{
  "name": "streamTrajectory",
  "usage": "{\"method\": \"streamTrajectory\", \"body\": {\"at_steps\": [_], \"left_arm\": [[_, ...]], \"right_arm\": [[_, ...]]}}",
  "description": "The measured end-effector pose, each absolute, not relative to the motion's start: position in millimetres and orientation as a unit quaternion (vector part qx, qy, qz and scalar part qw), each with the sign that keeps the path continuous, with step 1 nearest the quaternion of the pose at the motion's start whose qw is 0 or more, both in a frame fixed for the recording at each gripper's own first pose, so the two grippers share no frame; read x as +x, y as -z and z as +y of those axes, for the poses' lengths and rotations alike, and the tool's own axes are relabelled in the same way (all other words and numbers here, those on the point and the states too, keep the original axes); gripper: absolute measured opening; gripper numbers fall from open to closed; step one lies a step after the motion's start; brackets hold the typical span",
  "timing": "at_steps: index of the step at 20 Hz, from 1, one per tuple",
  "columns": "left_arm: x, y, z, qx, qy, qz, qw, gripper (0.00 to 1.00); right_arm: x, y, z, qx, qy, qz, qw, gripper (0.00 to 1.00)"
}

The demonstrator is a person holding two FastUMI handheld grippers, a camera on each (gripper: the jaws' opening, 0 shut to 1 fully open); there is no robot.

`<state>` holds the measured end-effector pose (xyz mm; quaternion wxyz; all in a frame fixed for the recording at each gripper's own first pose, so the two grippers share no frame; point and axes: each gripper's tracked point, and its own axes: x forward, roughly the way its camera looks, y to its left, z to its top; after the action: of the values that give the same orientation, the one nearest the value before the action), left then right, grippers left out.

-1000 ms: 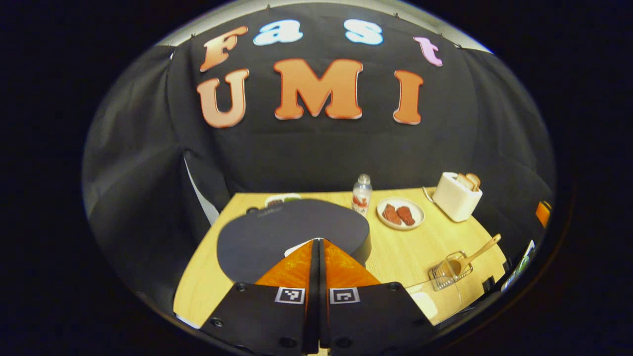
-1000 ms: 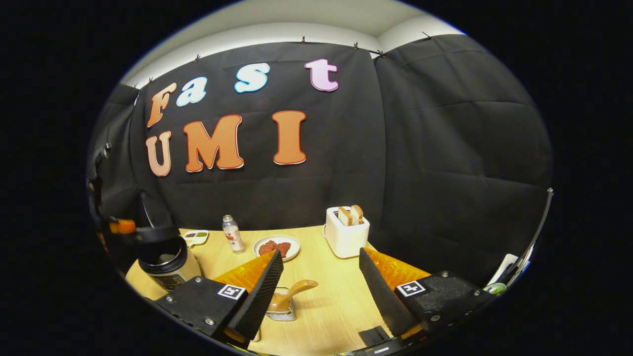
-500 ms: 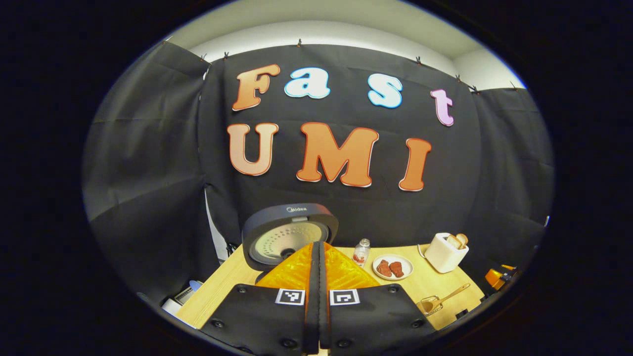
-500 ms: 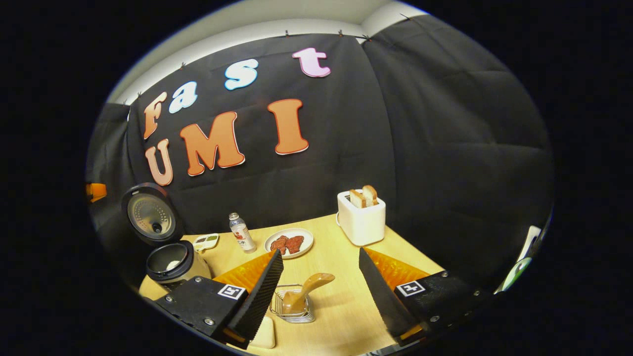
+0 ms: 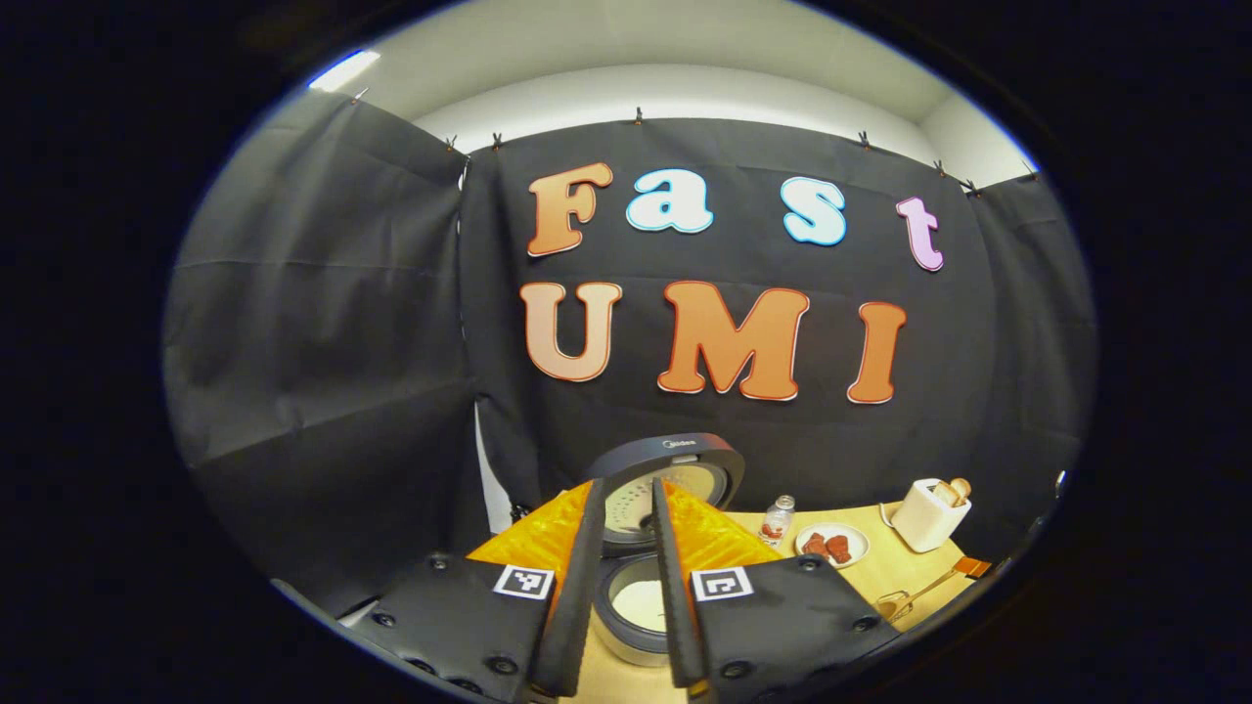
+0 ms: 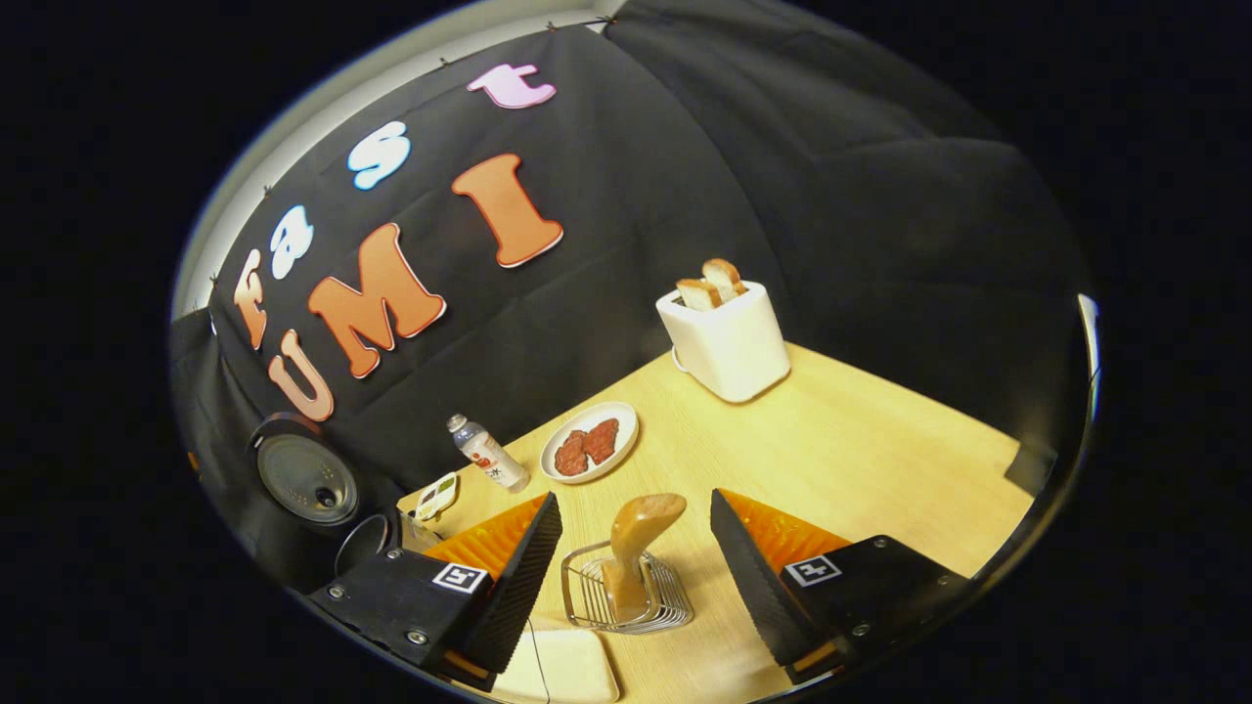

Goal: Close the left gripper, press the button to open the rice cooker; take a wooden spoon from the chopstick holder with the right hand, scoop a spoonful of rice and pour it into the rice cooker, then put the wooden spoon back into the chopstick holder.

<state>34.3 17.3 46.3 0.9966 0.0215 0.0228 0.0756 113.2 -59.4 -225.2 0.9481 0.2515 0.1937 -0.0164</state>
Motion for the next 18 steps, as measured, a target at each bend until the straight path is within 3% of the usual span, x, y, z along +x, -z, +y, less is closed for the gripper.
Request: {"method": "streamTrajectory", "body": {"at_steps": [3,5,8,9,10,11,12,16,18], "left_arm": [[27,-40,24,0.007,-0.074,0.034,0.997,0.95],[22,-36,35,0.006,-0.086,0.036,0.996,0.99],[20,-34,46,0.013,-0.100,0.039,0.994,0.99],[20,-33,48,0.014,-0.102,0.040,0.994,0.98],[19,-31,50,0.013,-0.102,0.043,0.994,0.98],[19,-30,51,0.009,-0.102,0.044,0.994,0.98],[18,-27,51,0.005,-0.100,0.046,0.994,0.98],[13,-17,59,0.003,-0.107,0.052,0.993,0.98],[13,-15,64,0.001,-0.109,0.054,0.993,0.99]], "right_arm": [[114,247,-46,0.284,0.013,0.215,0.934,0.95],[116,258,-39,0.297,0.010,0.225,0.928,0.91],[125,258,-35,0.311,0.008,0.224,0.924,0.68],[127,259,-34,0.312,0.006,0.223,0.924,0.65],[128,257,-33,0.314,0.004,0.225,0.922,0.45],[128,255,-30,0.319,-0.003,0.225,0.921,0.46],[131,254,-32,0.315,0.002,0.227,0.921,0.28],[131,254,-31,0.289,0.009,0.230,0.929,0.07],[131,247,-28,0.273,0.004,0.230,0.934,0.01]]}}
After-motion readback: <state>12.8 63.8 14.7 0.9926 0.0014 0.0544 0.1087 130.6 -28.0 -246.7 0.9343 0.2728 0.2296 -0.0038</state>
